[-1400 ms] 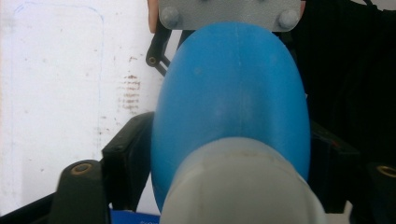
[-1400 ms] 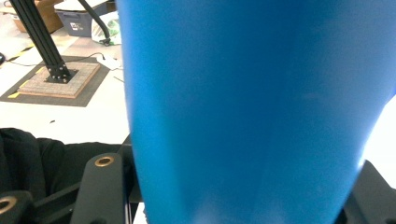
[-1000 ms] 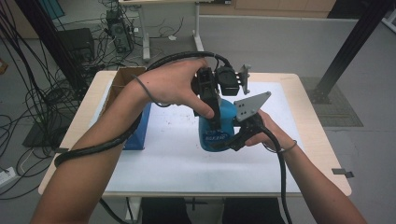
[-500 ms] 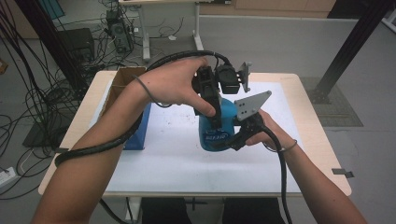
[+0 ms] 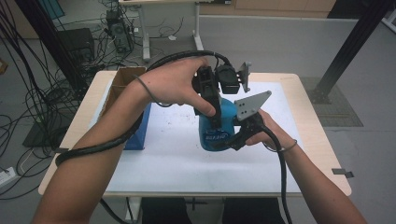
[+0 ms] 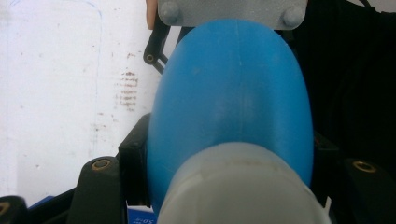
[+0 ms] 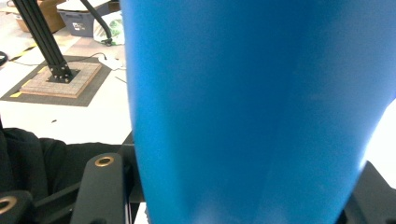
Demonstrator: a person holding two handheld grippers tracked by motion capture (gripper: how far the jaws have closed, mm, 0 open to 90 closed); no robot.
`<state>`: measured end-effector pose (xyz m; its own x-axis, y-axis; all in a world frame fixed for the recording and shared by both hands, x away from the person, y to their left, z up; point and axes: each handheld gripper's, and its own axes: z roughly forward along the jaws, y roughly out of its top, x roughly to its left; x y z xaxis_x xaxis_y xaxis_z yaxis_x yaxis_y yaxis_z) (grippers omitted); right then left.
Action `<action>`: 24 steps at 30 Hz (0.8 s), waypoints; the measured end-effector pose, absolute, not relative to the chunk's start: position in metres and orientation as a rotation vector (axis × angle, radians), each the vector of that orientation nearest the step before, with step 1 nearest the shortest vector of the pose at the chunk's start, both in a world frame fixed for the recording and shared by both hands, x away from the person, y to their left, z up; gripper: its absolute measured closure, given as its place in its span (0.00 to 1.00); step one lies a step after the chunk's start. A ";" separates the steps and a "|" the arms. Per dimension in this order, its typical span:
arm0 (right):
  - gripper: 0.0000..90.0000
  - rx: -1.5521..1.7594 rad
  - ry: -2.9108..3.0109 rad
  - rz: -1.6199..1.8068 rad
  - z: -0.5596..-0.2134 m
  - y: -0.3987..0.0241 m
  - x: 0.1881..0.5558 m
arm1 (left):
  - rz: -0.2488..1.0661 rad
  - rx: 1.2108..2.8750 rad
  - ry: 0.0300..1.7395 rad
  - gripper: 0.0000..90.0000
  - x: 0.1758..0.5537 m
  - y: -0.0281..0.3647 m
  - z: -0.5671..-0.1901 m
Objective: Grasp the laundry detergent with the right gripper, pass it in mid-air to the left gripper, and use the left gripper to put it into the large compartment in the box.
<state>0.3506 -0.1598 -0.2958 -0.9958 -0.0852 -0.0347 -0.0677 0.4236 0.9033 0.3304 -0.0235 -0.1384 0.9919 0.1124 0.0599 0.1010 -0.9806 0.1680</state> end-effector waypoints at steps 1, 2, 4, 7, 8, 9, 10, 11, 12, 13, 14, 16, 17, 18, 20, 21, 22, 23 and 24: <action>0.45 0.141 -2.636 -1.673 -0.296 -0.160 0.351 | 0.103 2.968 0.161 0.42 0.330 -0.023 -0.138; 0.45 0.140 -2.635 -1.674 -0.296 -0.160 0.350 | 0.102 2.965 0.162 0.42 0.331 -0.023 -0.139; 0.45 0.140 -2.633 -1.676 -0.296 -0.160 0.351 | 0.101 2.966 0.163 0.42 0.331 -0.023 -0.139; 0.45 0.142 -2.633 -1.675 -0.296 -0.159 0.351 | 0.100 2.970 0.163 0.42 0.331 -0.023 -0.139; 0.45 0.142 -2.634 -1.674 -0.296 -0.159 0.351 | 0.100 2.970 0.163 0.42 0.331 -0.023 -0.139; 0.45 0.142 -2.633 -1.673 -0.296 -0.159 0.351 | 0.101 2.968 0.166 0.42 0.331 -0.022 -0.138; 0.45 0.142 -2.633 -1.673 -0.296 -0.159 0.351 | 0.101 2.968 0.166 0.42 0.331 -0.022 -0.138; 0.45 0.144 -2.633 -1.674 -0.296 -0.159 0.351 | 0.101 2.967 0.166 0.42 0.331 -0.022 -0.138; 0.45 0.145 -2.633 -1.674 -0.296 -0.159 0.351 | 0.100 2.967 0.167 0.42 0.331 -0.022 -0.138; 0.45 0.146 -2.634 -1.673 -0.296 -0.158 0.351 | 0.098 2.970 0.167 0.42 0.331 -0.022 -0.138; 0.45 0.146 -2.634 -1.673 -0.296 -0.158 0.351 | 0.098 2.970 0.167 0.42 0.331 -0.022 -0.138; 0.45 0.147 -2.633 -1.674 -0.296 -0.158 0.351 | 0.096 2.970 0.168 0.42 0.331 -0.022 -0.138; 0.45 0.145 -2.633 -1.673 -0.296 -0.158 0.351 | 0.096 2.969 0.168 0.42 0.331 -0.022 -0.138; 0.45 0.145 -2.633 -1.673 -0.296 -0.158 0.351 | 0.095 2.969 0.169 0.42 0.331 -0.021 -0.139; 0.45 0.145 -2.633 -1.671 -0.296 -0.158 0.351 | 0.093 2.967 0.169 0.42 0.331 -0.021 -0.139; 0.45 0.147 -2.633 -1.670 -0.296 -0.158 0.351 | 0.093 2.970 0.170 0.42 0.331 -0.021 -0.139; 0.45 0.147 -2.633 -1.670 -0.296 -0.158 0.351 | 0.093 2.970 0.170 0.42 0.331 -0.021 -0.139; 0.45 0.145 -2.634 -1.669 -0.296 -0.158 0.351 | 0.093 2.966 0.173 0.42 0.331 -0.021 -0.139; 0.45 0.145 -2.634 -1.669 -0.296 -0.158 0.351 | 0.093 2.966 0.173 0.42 0.331 -0.021 -0.139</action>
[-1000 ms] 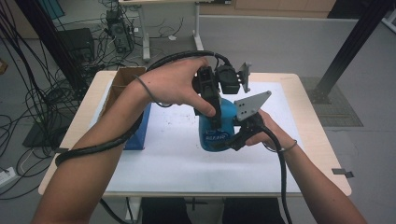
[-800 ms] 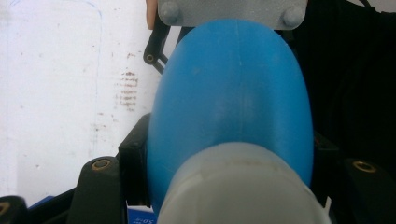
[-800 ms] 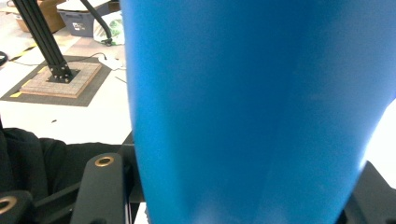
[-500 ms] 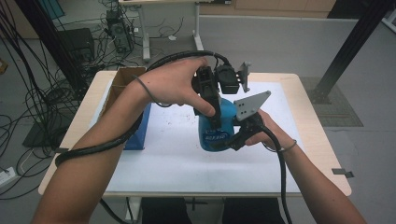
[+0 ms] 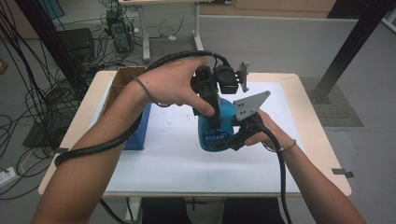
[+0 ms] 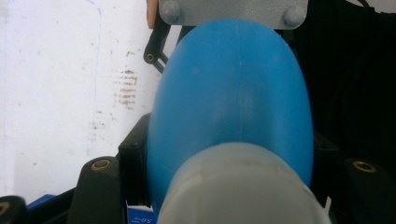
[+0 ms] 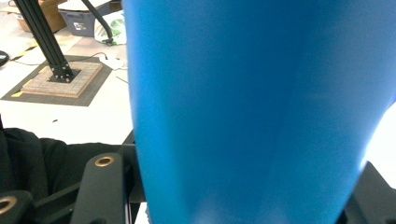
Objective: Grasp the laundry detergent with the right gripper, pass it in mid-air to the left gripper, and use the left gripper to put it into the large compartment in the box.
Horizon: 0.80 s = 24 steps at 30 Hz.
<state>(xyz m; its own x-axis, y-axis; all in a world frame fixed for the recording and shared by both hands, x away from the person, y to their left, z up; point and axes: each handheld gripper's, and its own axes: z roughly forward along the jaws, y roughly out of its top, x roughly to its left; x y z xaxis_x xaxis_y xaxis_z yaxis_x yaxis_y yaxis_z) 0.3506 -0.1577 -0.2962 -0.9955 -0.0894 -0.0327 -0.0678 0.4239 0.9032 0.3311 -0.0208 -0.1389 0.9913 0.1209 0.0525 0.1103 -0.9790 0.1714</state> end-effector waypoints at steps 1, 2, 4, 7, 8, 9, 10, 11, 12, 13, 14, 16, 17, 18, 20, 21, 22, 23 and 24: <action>0.45 0.145 -2.633 -1.671 -0.296 -0.158 0.351 | 0.094 2.967 0.173 0.42 0.331 -0.021 -0.139; 0.45 0.145 -2.634 -1.671 -0.296 -0.158 0.351 | 0.094 2.965 0.174 0.42 0.331 -0.020 -0.139; 0.45 0.144 -2.633 -1.671 -0.296 -0.157 0.351 | 0.093 2.967 0.173 0.42 0.331 -0.020 -0.139; 0.45 0.147 -2.634 -1.672 -0.295 -0.157 0.351 | 0.094 2.966 0.172 0.42 0.331 -0.020 -0.138; 0.45 0.147 -2.634 -1.672 -0.295 -0.157 0.351 | 0.094 2.965 0.174 0.42 0.331 -0.020 -0.138; 0.45 0.146 -2.633 -1.673 -0.295 -0.157 0.351 | 0.093 2.963 0.175 0.42 0.331 -0.019 -0.138; 0.45 0.146 -2.633 -1.673 -0.295 -0.157 0.351 | 0.093 2.963 0.175 0.42 0.331 -0.019 -0.138; 0.45 0.146 -2.633 -1.673 -0.295 -0.157 0.351 | 0.093 2.961 0.176 0.42 0.331 -0.019 -0.138; 0.45 0.146 -2.634 -1.673 -0.295 -0.157 0.351 | 0.093 2.961 0.177 0.42 0.331 -0.019 -0.138; 0.45 0.148 -2.633 -1.672 -0.295 -0.157 0.351 | 0.094 2.961 0.177 0.42 0.331 -0.019 -0.138; 0.45 0.148 -2.634 -1.672 -0.295 -0.157 0.351 | 0.093 2.960 0.177 0.42 0.331 -0.019 -0.138; 0.45 0.149 -2.633 -1.671 -0.295 -0.157 0.350 | 0.091 2.961 0.182 0.42 0.331 -0.019 -0.138; 0.45 0.148 -2.633 -1.670 -0.295 -0.157 0.350 | 0.091 2.964 0.181 0.42 0.331 -0.019 -0.138; 0.45 0.148 -2.633 -1.670 -0.295 -0.157 0.350 | 0.092 2.959 0.180 0.42 0.330 -0.019 -0.138; 0.45 0.147 -2.633 -1.672 -0.295 -0.157 0.350 | 0.096 2.958 0.175 0.42 0.330 -0.019 -0.138; 0.45 0.146 -2.634 -1.673 -0.295 -0.157 0.350 | 0.097 2.957 0.175 0.42 0.330 -0.019 -0.138; 0.45 0.146 -2.634 -1.675 -0.295 -0.157 0.350 | 0.096 2.955 0.174 0.42 0.331 -0.019 -0.138; 0.45 0.145 -2.633 -1.674 -0.295 -0.157 0.350 | 0.094 2.955 0.175 0.42 0.331 -0.019 -0.138; 0.45 0.145 -2.633 -1.674 -0.295 -0.157 0.350 | 0.094 2.955 0.175 0.42 0.331 -0.019 -0.138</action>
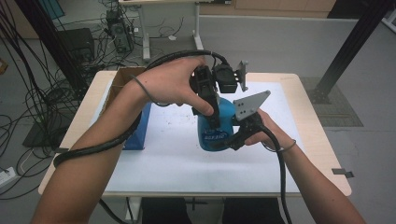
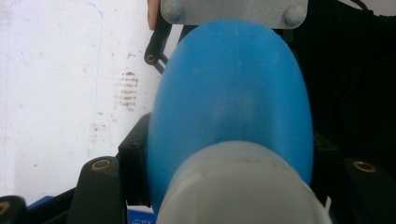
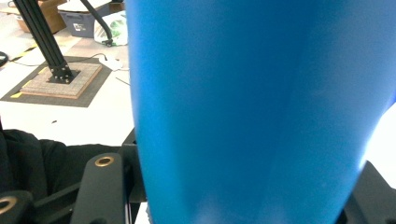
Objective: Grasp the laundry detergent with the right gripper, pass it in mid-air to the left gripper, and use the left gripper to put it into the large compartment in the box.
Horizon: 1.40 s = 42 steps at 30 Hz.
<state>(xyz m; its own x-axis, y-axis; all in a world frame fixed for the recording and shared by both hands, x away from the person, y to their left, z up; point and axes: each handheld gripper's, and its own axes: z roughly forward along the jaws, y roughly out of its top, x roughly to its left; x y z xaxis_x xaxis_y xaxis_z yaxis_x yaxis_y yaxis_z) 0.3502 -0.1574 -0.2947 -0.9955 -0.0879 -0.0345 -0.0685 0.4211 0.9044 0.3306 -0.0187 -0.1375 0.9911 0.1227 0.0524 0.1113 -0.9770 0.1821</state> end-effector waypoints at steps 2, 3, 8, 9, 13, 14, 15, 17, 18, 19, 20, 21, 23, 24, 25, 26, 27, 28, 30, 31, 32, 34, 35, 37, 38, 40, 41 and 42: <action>0.45 0.145 -2.633 -1.674 -0.295 -0.158 0.350 | 0.094 2.958 0.175 0.42 0.331 -0.019 -0.138; 0.45 0.146 -2.635 -1.673 -0.295 -0.158 0.350 | 0.093 2.957 0.175 0.42 0.331 -0.019 -0.138; 0.45 0.145 -2.635 -1.672 -0.294 -0.158 0.350 | 0.091 2.956 0.177 0.42 0.331 -0.019 -0.137; 0.45 0.145 -2.635 -1.673 -0.294 -0.158 0.350 | 0.092 2.957 0.177 0.41 0.331 -0.019 -0.137; 0.45 0.146 -2.635 -1.673 -0.294 -0.158 0.350 | 0.091 2.957 0.177 0.41 0.331 -0.019 -0.138; 0.45 0.146 -2.636 -1.672 -0.294 -0.158 0.350 | 0.091 2.957 0.179 0.42 0.331 -0.019 -0.137; 0.45 0.146 -2.635 -1.672 -0.294 -0.158 0.350 | 0.091 2.956 0.179 0.41 0.331 -0.019 -0.137; 0.45 0.145 -2.636 -1.673 -0.294 -0.158 0.350 | 0.093 2.957 0.178 0.41 0.331 -0.019 -0.137; 0.45 0.145 -2.636 -1.673 -0.294 -0.158 0.350 | 0.093 2.957 0.178 0.42 0.331 -0.019 -0.137; 0.45 0.145 -2.636 -1.673 -0.294 -0.158 0.351 | 0.091 2.958 0.180 0.41 0.332 -0.019 -0.137; 0.45 0.145 -2.636 -1.673 -0.294 -0.158 0.351 | 0.091 2.958 0.180 0.41 0.332 -0.019 -0.137; 0.45 0.146 -2.637 -1.672 -0.294 -0.158 0.351 | 0.090 2.958 0.181 0.41 0.332 -0.019 -0.138; 0.45 0.146 -2.635 -1.673 -0.294 -0.158 0.351 | 0.089 2.955 0.180 0.41 0.332 -0.019 -0.137; 0.45 0.146 -2.635 -1.673 -0.294 -0.158 0.351 | 0.089 2.955 0.180 0.41 0.332 -0.019 -0.137; 0.45 0.147 -2.633 -1.675 -0.295 -0.158 0.351 | 0.089 2.955 0.182 0.41 0.332 -0.019 -0.137; 0.45 0.147 -2.633 -1.675 -0.295 -0.158 0.351 | 0.089 2.953 0.183 0.41 0.332 -0.019 -0.137; 0.45 0.147 -2.631 -1.677 -0.295 -0.158 0.351 | 0.089 2.953 0.183 0.42 0.332 -0.019 -0.137; 0.45 0.147 -2.631 -1.677 -0.295 -0.158 0.351 | 0.089 2.955 0.185 0.41 0.332 -0.019 -0.137; 0.45 0.149 -2.630 -1.678 -0.295 -0.158 0.351 | 0.089 2.955 0.190 0.42 0.332 -0.020 -0.137; 0.45 0.148 -2.629 -1.680 -0.295 -0.158 0.351 | 0.089 2.956 0.191 0.42 0.332 -0.020 -0.137; 0.45 0.148 -2.629 -1.680 -0.295 -0.158 0.351 | 0.088 2.959 0.192 0.42 0.332 -0.020 -0.137; 0.45 0.148 -2.625 -1.683 -0.295 -0.158 0.351 | 0.092 2.951 0.194 0.42 0.332 -0.021 -0.137; 0.45 0.148 -2.622 -1.688 -0.295 -0.158 0.351 | 0.091 2.954 0.196 0.42 0.332 -0.021 -0.137; 0.45 0.152 -2.621 -1.690 -0.296 -0.158 0.351 | 0.092 2.957 0.202 0.42 0.332 -0.022 -0.137; 0.45 0.153 -2.621 -1.690 -0.296 -0.158 0.351 | 0.089 2.961 0.202 0.42 0.332 -0.022 -0.137; 0.45 0.155 -2.622 -1.688 -0.296 -0.159 0.351 | 0.092 2.961 0.205 0.42 0.331 -0.022 -0.137; 0.45 0.153 -2.619 -1.693 -0.296 -0.159 0.351 | 0.090 2.964 0.205 0.42 0.331 -0.023 -0.137; 0.45 0.155 -2.618 -1.692 -0.296 -0.159 0.351 | 0.090 2.965 0.208 0.42 0.331 -0.023 -0.137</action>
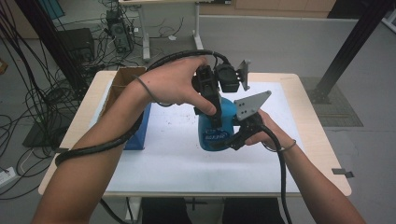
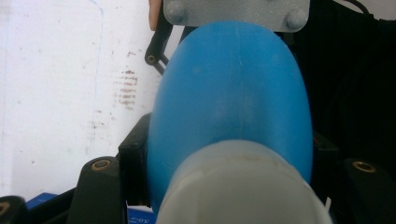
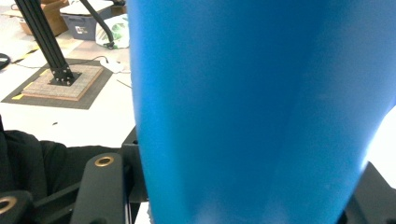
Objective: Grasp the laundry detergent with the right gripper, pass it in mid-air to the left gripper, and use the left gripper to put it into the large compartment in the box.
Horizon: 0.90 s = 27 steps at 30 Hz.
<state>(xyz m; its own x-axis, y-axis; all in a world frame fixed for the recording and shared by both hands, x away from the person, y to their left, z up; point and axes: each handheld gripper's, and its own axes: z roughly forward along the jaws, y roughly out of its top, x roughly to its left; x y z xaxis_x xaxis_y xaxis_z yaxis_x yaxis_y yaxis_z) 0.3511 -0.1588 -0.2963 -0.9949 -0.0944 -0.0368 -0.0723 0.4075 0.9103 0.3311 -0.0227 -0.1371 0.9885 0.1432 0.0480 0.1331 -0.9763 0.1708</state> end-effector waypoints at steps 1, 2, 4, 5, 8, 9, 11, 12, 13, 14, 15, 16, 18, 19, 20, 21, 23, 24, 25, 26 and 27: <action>0.45 0.155 -2.616 -1.696 -0.297 -0.159 0.351 | 0.090 2.963 0.208 0.42 0.331 -0.023 -0.137; 0.45 0.155 -2.613 -1.698 -0.297 -0.159 0.351 | 0.090 2.962 0.209 0.42 0.331 -0.023 -0.137; 0.45 0.156 -2.610 -1.703 -0.297 -0.159 0.351 | 0.095 2.964 0.210 0.42 0.331 -0.024 -0.137; 0.45 0.153 -2.607 -1.710 -0.298 -0.159 0.351 | 0.096 2.965 0.211 0.42 0.331 -0.024 -0.137; 0.45 0.148 -2.607 -1.715 -0.298 -0.158 0.351 | 0.094 2.968 0.214 0.42 0.332 -0.024 -0.137; 0.45 0.150 -2.600 -1.719 -0.299 -0.158 0.351 | 0.092 2.967 0.217 0.42 0.332 -0.024 -0.137; 0.45 0.148 -2.593 -1.728 -0.299 -0.157 0.351 | 0.087 2.971 0.220 0.42 0.332 -0.024 -0.136; 0.45 0.148 -2.593 -1.728 -0.299 -0.157 0.351 | 0.087 2.971 0.220 0.42 0.332 -0.024 -0.136; 0.45 0.149 -2.589 -1.727 -0.299 -0.157 0.351 | 0.085 2.969 0.222 0.42 0.332 -0.024 -0.136; 0.45 0.149 -2.589 -1.727 -0.299 -0.157 0.351 | 0.085 2.969 0.222 0.42 0.332 -0.024 -0.136; 0.44 0.146 -2.585 -1.738 -0.300 -0.157 0.351 | 0.086 2.970 0.227 0.42 0.332 -0.024 -0.136; 0.44 0.146 -2.585 -1.738 -0.300 -0.157 0.351 | 0.086 2.970 0.227 0.42 0.332 -0.024 -0.136; 0.44 0.142 -2.581 -1.742 -0.300 -0.156 0.350 | 0.087 2.973 0.227 0.42 0.332 -0.024 -0.136; 0.44 0.139 -2.575 -1.748 -0.301 -0.156 0.350 | 0.086 2.969 0.236 0.42 0.332 -0.024 -0.136; 0.44 0.139 -2.575 -1.748 -0.301 -0.156 0.350 | 0.086 2.969 0.236 0.42 0.332 -0.024 -0.136; 0.42 0.134 -2.567 -1.761 -0.301 -0.156 0.350 | 0.087 2.973 0.242 0.42 0.332 -0.024 -0.136; 0.37 0.124 -2.555 -1.788 -0.301 -0.158 0.350 | 0.093 2.971 0.253 0.42 0.332 -0.024 -0.136; 0.37 0.124 -2.555 -1.788 -0.301 -0.158 0.350 | 0.093 2.971 0.253 0.42 0.332 -0.024 -0.136; 0.34 0.105 -2.553 -1.796 -0.301 -0.159 0.350 | 0.093 2.974 0.254 0.42 0.332 -0.024 -0.135; 0.33 0.092 -2.549 -1.800 -0.301 -0.160 0.350 | 0.095 2.974 0.255 0.42 0.332 -0.023 -0.135; 0.32 0.085 -2.544 -1.803 -0.301 -0.160 0.350 | 0.096 2.975 0.257 0.42 0.333 -0.023 -0.135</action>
